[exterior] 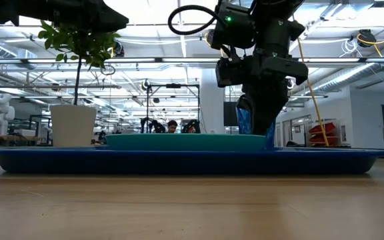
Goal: Pick and place plate/cup/fork/spoon on tray
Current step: Adjust the blue plate on the blue serving tray
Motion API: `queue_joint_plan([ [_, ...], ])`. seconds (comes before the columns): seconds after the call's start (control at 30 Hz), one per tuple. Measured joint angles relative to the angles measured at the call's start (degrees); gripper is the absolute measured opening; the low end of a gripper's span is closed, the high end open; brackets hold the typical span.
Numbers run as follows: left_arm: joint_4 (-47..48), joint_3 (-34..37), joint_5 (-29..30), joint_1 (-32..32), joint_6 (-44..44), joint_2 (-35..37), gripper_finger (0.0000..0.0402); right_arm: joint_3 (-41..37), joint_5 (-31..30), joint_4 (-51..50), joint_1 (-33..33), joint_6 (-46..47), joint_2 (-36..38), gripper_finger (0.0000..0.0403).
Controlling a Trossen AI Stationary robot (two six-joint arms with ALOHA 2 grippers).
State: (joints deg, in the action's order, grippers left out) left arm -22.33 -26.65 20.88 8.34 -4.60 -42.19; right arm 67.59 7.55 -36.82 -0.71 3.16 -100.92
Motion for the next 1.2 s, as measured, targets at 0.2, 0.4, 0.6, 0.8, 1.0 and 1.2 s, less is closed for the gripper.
queue_joint_plan([
  [0.2,0.00,0.00,0.02,0.00,0.03,0.00,0.0113,0.00,0.00,-1.78,0.00,0.00,0.00,0.0000],
  [0.4,0.00,0.00,0.02,0.00,0.00,0.00,0.0113,0.00,0.15,-3.70,0.00,0.00,0.00,0.0000],
  [0.6,0.02,0.00,0.04,0.00,-0.02,0.00,0.0113,0.00,0.17,-5.07,0.00,-0.09,0.00,0.0000],
  [0.8,0.07,0.00,0.04,0.00,-0.04,0.00,0.0113,0.00,2.46,-6.36,-0.02,-0.22,0.00,0.0000],
  [1.0,0.06,0.00,0.04,0.00,-0.06,0.00,0.0113,0.00,4.61,-6.31,-0.04,-0.60,0.00,0.0000],
  [1.2,0.04,0.00,0.04,0.00,-0.07,0.00,0.0113,0.00,4.59,-6.21,-0.13,-1.94,0.01,0.0000],
])
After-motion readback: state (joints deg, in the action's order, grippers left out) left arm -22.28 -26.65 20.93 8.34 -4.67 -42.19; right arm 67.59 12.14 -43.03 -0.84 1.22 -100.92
